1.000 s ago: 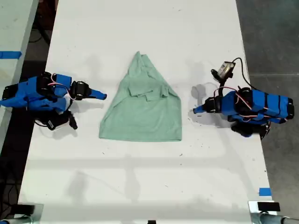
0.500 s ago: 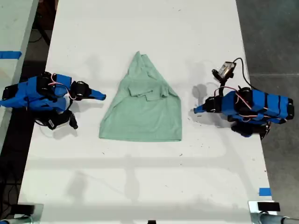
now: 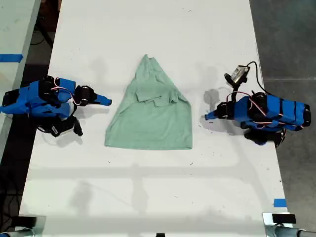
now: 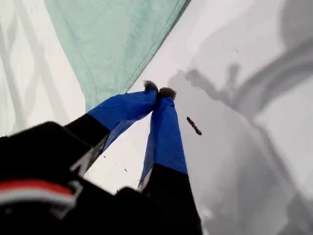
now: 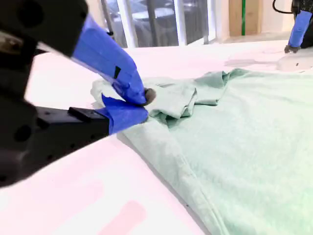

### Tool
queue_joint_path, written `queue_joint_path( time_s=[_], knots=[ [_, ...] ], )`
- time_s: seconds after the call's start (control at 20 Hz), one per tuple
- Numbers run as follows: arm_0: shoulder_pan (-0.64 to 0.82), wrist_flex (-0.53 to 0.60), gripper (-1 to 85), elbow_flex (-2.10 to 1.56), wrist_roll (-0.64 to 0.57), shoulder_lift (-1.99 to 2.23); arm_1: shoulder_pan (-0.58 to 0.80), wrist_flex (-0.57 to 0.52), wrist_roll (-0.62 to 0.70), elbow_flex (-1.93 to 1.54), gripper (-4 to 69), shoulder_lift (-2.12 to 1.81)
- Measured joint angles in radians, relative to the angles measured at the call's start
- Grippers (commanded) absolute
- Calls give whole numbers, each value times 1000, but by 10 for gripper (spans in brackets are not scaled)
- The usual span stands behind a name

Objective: Fold t shirt

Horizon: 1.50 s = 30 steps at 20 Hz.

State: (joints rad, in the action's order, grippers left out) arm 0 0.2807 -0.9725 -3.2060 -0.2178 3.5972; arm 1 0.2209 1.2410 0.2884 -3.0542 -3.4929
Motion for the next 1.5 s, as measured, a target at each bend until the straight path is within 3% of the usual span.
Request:
queue_joint_path(
  time_s=[1.5],
  knots=[
    [21,-14,-1,0,12,0,-2,0,-6,0,15,0]
  ],
)
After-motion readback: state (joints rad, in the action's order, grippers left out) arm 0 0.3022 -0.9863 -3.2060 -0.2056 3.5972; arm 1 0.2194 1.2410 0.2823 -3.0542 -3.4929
